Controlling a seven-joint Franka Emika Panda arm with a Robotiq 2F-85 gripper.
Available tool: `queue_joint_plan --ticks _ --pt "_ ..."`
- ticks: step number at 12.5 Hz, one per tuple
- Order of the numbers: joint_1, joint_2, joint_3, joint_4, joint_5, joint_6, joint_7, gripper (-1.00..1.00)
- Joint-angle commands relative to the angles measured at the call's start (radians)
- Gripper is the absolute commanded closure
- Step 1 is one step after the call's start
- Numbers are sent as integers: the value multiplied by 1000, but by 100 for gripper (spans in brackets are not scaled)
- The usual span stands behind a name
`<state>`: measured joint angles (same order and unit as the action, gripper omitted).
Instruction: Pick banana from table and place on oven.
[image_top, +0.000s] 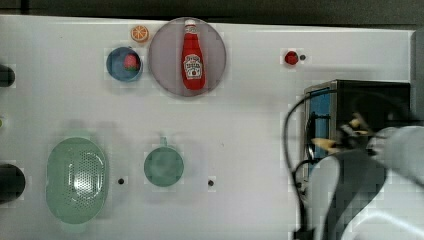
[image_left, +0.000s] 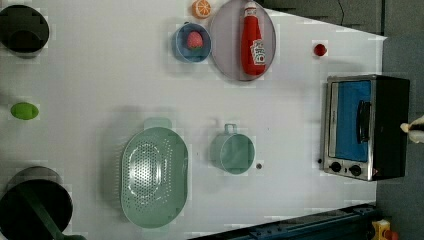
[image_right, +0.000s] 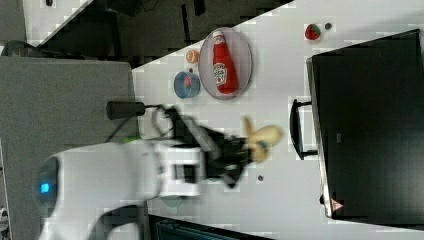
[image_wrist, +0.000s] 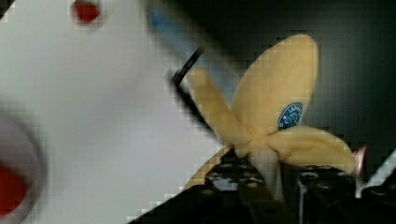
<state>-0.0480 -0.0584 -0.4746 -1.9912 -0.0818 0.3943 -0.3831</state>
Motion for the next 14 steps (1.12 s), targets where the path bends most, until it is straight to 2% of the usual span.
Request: queue_joint_plan --ticks 1,5,6,13,14 --pt "-6 66 -65 57 -4 27 -271 64" --pt "-6 207 -120 127 -4 63 -430 64" --pt "-6 222 -122 128 -3 63 -435 57" --pt "-6 242 -122 128 -3 61 -436 -97" --pt "-5 241 -119 134 -4 61 -436 -100"
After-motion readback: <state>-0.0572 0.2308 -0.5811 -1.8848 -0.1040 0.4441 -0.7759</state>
